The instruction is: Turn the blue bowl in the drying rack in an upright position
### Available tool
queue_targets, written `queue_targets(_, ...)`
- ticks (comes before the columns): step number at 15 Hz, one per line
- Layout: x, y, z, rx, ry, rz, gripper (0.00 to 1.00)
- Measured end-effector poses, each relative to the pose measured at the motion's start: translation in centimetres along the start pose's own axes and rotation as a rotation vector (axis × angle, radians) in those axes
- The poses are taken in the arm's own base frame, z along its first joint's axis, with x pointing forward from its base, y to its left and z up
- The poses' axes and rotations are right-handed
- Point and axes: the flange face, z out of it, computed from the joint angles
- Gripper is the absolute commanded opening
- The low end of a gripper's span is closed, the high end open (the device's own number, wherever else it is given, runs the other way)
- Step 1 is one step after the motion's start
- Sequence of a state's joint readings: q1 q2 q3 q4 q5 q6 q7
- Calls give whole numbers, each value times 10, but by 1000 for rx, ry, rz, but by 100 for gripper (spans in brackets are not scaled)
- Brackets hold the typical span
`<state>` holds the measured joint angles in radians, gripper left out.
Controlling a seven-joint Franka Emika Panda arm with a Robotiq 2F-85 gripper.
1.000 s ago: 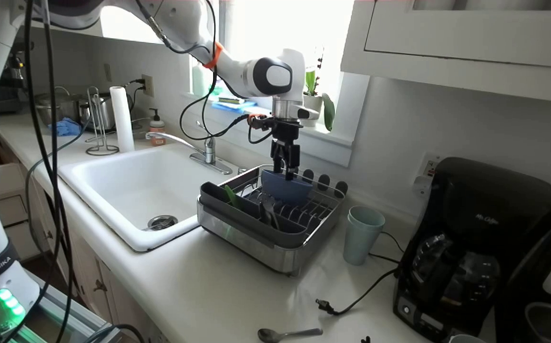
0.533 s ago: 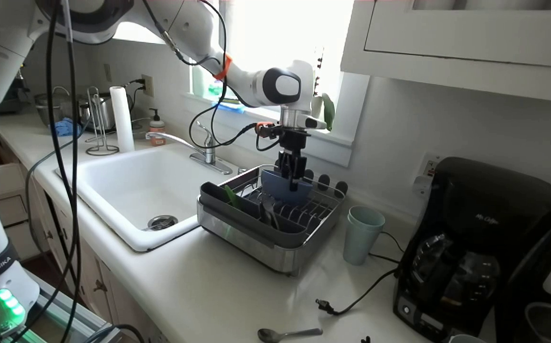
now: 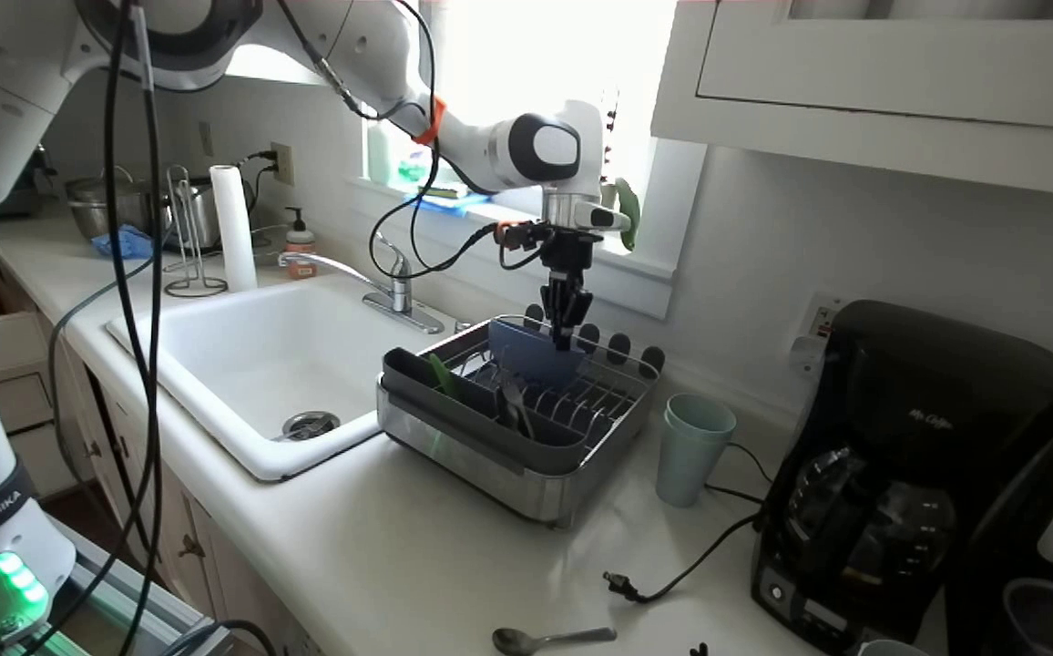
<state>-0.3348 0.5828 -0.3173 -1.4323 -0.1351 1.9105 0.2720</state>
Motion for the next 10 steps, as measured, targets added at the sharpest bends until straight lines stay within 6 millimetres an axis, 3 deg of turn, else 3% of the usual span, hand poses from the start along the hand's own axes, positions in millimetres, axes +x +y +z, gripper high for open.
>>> queue_targets(3,3,0,-16,-37,31,-21,0)
queue_targets(4,4,-1,-22,-50,45,-29,26)
queue_targets(6,6,-2,-32,-69,66,-39,32)
queue_targets(10,5,-4,-36,-82,66,-55,60)
